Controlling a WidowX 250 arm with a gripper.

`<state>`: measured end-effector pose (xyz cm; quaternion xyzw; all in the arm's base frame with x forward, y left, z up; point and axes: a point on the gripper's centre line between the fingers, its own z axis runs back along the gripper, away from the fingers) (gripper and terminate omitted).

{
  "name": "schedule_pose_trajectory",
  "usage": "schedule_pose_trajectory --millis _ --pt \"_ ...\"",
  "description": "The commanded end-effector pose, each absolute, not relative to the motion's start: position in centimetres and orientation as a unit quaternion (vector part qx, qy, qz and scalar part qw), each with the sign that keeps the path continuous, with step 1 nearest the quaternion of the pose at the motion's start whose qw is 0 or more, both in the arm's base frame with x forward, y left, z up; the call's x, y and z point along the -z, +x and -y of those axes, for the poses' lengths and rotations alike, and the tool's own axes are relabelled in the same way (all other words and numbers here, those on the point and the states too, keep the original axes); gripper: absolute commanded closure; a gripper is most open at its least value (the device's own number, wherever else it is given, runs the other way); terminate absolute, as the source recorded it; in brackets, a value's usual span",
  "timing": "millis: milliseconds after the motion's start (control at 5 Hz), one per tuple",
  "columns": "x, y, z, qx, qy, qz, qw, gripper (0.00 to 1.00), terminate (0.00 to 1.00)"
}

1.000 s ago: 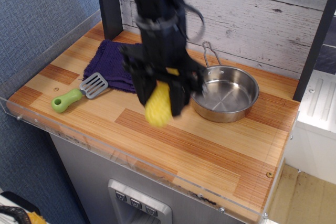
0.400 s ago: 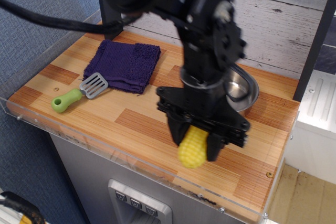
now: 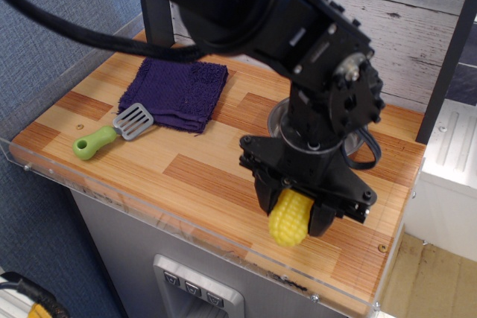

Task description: Place the corn in front of the pot.

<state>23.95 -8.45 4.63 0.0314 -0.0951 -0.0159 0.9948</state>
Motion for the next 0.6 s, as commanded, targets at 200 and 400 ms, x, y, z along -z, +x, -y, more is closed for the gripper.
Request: schedule_pose_trajectory --millis 200,400 --pt "-3.19 23.85 7.89 -0.005 -0.02 0.054 0.998 1.0 0.0" --pt "-2.98 23.88 7.53 -0.007 -0.028 0.041 0.999 1.0 0.0"
